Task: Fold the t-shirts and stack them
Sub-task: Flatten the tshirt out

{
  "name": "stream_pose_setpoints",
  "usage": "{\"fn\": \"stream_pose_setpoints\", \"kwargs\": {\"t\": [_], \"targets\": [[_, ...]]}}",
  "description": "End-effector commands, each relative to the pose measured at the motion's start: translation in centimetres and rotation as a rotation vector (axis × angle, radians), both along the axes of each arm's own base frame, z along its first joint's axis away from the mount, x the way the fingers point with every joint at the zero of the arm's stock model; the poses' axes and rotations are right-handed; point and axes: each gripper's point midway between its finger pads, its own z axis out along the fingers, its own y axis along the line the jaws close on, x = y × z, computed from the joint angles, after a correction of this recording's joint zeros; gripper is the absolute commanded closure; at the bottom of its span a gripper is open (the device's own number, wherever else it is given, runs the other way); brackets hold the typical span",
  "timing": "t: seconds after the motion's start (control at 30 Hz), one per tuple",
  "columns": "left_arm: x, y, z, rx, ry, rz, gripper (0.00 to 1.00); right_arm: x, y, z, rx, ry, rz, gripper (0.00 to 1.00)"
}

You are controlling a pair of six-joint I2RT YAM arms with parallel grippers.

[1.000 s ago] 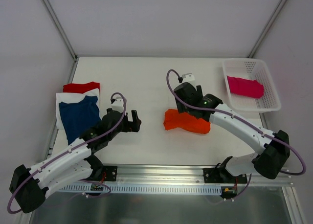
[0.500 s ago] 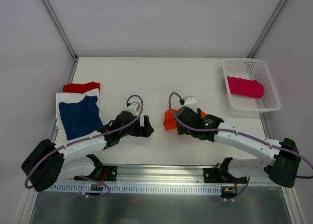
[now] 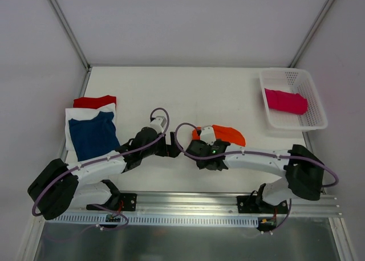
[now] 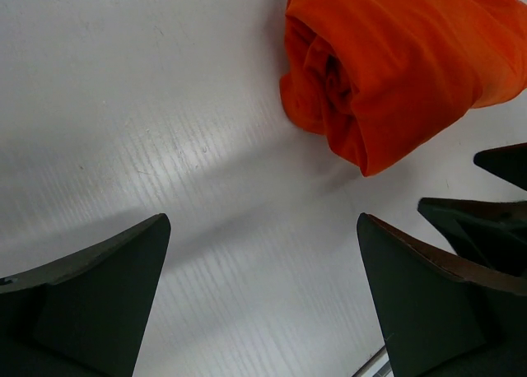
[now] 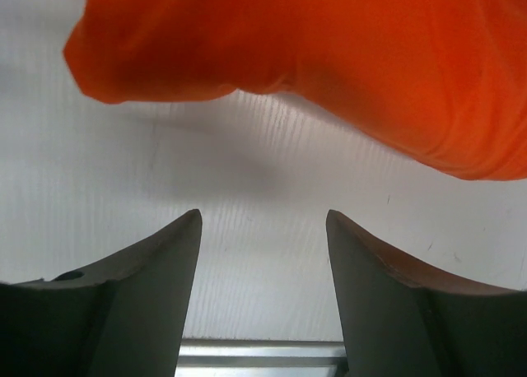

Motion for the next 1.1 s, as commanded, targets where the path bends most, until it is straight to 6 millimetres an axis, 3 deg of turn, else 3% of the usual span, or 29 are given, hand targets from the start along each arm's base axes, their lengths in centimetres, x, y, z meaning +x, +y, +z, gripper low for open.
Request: {"fn": "stream_pose_setpoints", "kwargs": {"t": [0.0, 0.17, 0.3, 0.43, 0.47, 0.53, 0.57, 0.6, 0.63, 0.8, 0.93, 0.97, 1.03, 1.07], "targets": [[0.4, -1.0, 2.4, -0.046, -0.063, -0.025, 0.01, 2.5, 1.2, -0.3, -0.009, -0.032, -0.05, 0.34], [0.2, 0.6, 2.5, -0.014, -0.095, 0.008, 0.01, 5.7, 2.2, -0.9, -0.008, -0.049, -0.048, 0.35], [0.1, 1.8, 3.0, 0.002, -0.132, 0.03, 0.01, 8.6, 1.0, -0.9, -0.072, -0.092, -0.094, 0.36], [-0.3, 2.3, 2.4, 0.007, -0.126, 0.039, 0.01, 11.8, -0.2, 0.7, -0.093, -0.163, -0.14, 0.37], [-0.4, 2.3, 2.4, 0.007, -0.124, 0.038, 0.01, 12.9, -1.0, 0.9, -0.086, -0.163, -0.168, 0.44], [-0.5, 2.4, 1.9, 0.014, -0.112, 0.043, 0.01, 14.3, -0.7, 1.0, -0.059, -0.163, -0.16, 0.55], [-0.5, 2.4, 1.9, 0.012, -0.11, 0.043, 0.01, 15.1, -1.5, 0.8, -0.063, -0.155, -0.179, 0.81], [-0.6, 2.4, 1.9, 0.01, -0.109, 0.041, 0.01, 15.9, -1.4, 1.1, -0.06, -0.155, -0.18, 0.95], [-0.6, 2.5, 1.8, 0.009, -0.108, 0.042, 0.01, 16.3, -1.6, 0.3, -0.081, -0.14, -0.183, 0.99], [-0.7, 3.3, 1.6, 0.029, -0.123, 0.06, 0.01, 18.4, -2.4, 0.2, -0.119, -0.151, -0.19, 1.0], [-0.8, 3.9, 1.3, 0.051, -0.125, 0.07, 0.01, 18.9, -1.9, 3.8, -0.064, -0.211, -0.165, 1.0], [-0.8, 4.0, 1.1, 0.055, -0.123, 0.072, 0.01, 18.9, -1.6, 6.2, -0.019, -0.253, -0.158, 1.0], [-0.8, 4.0, 0.9, 0.058, -0.115, 0.074, 0.01, 18.5, -1.5, 9.0, 0.008, -0.282, -0.126, 1.0], [-0.9, 3.9, 0.7, 0.061, -0.104, 0.075, 0.01, 18.6, -1.1, 12.3, 0.06, -0.332, -0.115, 1.0]]}}
